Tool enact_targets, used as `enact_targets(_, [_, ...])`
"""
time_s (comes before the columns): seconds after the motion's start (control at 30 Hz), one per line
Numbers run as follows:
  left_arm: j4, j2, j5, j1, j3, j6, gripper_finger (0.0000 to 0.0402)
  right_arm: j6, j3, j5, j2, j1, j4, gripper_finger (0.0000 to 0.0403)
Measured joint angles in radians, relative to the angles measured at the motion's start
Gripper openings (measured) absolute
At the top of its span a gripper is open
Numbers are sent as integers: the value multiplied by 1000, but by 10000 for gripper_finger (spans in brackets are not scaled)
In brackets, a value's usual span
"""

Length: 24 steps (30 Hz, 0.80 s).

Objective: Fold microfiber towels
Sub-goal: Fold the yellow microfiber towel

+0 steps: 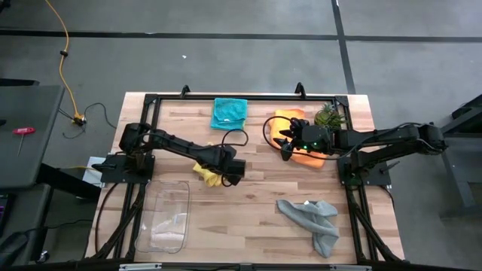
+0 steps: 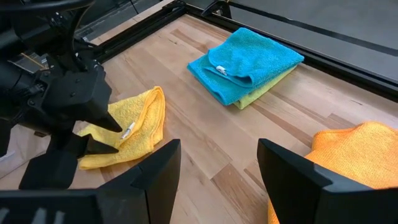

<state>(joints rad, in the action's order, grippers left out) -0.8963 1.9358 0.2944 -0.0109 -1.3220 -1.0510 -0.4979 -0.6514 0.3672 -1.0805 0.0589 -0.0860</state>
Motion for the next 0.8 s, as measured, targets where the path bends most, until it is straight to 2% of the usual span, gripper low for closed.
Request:
enact_targets(0.27, [-1,0,1,0,0,-12,151,0,0,0,0,0,0,204])
enact_targets(0.47, [-3,0,22,3,0,-12,122,0,0,0,0,0,0,204])
enact_targets(0.67, [0,6,2,21,35,-23,74,0,0,0,0,0,0,204])
enact_targets(0.8, [8,6,13,35,40,-46,68,0,0,0,0,0,-1,204])
